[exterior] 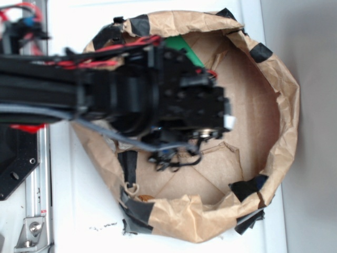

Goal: Grab the blue sponge.

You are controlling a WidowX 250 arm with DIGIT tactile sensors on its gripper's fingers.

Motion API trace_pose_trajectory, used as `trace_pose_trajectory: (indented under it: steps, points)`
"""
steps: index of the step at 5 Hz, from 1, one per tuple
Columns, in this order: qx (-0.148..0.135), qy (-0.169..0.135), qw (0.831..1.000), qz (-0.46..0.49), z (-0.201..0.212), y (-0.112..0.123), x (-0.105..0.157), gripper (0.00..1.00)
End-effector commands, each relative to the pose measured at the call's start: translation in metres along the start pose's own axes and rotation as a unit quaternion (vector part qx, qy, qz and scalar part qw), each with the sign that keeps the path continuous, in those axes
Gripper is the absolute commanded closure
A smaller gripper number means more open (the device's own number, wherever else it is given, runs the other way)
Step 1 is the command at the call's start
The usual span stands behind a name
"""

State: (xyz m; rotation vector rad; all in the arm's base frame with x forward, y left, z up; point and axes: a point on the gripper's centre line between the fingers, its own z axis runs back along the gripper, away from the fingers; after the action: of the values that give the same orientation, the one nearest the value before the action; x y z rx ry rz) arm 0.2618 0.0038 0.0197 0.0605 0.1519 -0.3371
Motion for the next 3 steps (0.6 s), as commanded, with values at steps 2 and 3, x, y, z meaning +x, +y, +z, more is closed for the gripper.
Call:
trace_pose_trajectory:
  steps: [2, 3]
  points:
    - [0.010, -0.065, 0.997, 0.048, 0.046, 0.021, -0.005, 1.00]
    - [0.011, -0.074, 0.997, 0.031, 0.054, 0.010, -0.027, 0.96]
